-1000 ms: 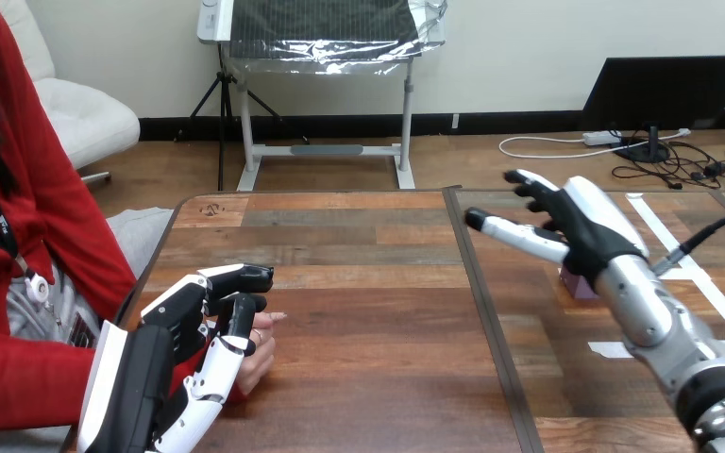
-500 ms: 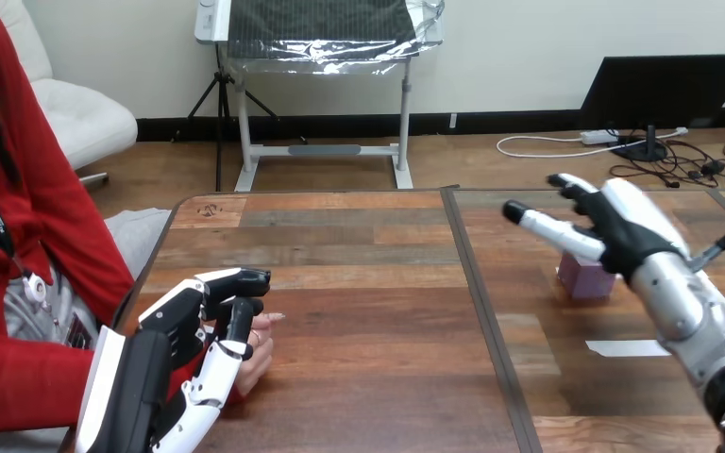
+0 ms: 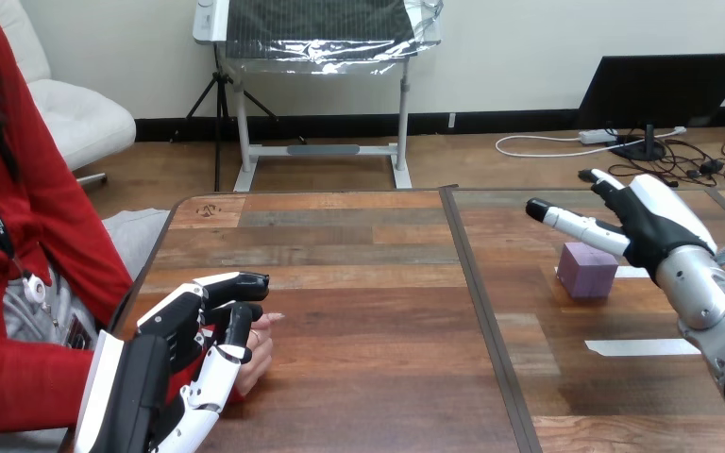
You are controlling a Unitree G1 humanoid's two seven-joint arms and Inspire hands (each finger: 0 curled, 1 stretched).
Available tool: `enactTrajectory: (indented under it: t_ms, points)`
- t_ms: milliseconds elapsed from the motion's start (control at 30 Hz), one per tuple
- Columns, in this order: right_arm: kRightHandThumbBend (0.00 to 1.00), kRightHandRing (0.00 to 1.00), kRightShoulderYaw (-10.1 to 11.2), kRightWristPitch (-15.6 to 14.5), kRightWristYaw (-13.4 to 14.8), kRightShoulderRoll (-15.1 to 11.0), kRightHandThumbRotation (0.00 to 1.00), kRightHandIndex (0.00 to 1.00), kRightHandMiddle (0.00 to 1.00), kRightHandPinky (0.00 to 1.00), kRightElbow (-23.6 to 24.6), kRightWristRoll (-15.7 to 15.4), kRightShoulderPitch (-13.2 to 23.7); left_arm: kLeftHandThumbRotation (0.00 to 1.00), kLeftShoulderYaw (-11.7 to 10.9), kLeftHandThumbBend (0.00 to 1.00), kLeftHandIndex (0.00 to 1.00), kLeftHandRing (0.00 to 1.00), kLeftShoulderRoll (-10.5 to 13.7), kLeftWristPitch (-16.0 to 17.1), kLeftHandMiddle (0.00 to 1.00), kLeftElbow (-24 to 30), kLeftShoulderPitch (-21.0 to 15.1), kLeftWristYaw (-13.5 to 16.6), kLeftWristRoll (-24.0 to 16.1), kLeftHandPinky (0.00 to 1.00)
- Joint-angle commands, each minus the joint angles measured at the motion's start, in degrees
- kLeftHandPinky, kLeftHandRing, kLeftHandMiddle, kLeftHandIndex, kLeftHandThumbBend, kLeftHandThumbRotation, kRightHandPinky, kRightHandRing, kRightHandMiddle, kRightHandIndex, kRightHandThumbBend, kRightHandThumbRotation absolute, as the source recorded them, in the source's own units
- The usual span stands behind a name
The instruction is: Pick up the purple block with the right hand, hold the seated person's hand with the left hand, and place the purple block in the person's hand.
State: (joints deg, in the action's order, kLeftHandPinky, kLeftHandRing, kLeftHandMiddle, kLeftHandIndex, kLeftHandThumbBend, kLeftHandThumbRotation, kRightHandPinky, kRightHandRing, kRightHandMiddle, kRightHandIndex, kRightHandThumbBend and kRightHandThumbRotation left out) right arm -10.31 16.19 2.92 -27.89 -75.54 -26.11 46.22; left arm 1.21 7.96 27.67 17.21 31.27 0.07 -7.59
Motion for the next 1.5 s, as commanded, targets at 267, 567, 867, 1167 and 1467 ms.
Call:
enactTrajectory:
  t_ms: [267,567,867,1167,1467]
  points:
    - [0.94,0.94,1.1,0.02,0.53,-1.84,0.94,0.97,0.95,0.79,0.39,1.75,4.64,0.73,-0.2,0.31,0.66,0.67,-0.33,2.67,0.7,-0.38,-2.04,0.04,-0.17,0.49]
    - [0.95,0.96,0.88,-1.66,0.15,-2.24,0.94,0.97,0.96,0.81,-0.01,1.85,4.8,0.74,-0.27,0.35,0.66,0.67,-0.35,2.54,0.7,-0.29,-1.94,0.13,-0.53,0.49]
    - [0.97,0.97,-0.17,-3.51,-0.37,-2.34,0.96,0.96,0.97,0.81,-0.33,0.78,4.89,0.75,-0.33,0.36,0.66,0.66,-0.36,2.34,0.7,-0.18,-1.97,0.22,-0.81,0.49]
    - [1.0,0.98,-1.78,-6.56,-1.89,-1.94,0.99,0.97,0.97,0.83,-0.75,-0.82,5.32,0.76,-0.32,0.35,0.66,0.66,-0.32,2.33,0.7,-0.16,-2.03,0.08,-0.53,0.49]
    - [1.0,0.97,-3.72,-9.39,-2.64,-1.14,0.99,0.98,0.97,0.85,-0.85,-2.96,5.57,0.76,-0.49,0.36,0.66,0.66,-0.11,2.03,0.7,0.11,-1.95,-0.02,-0.68,0.49]
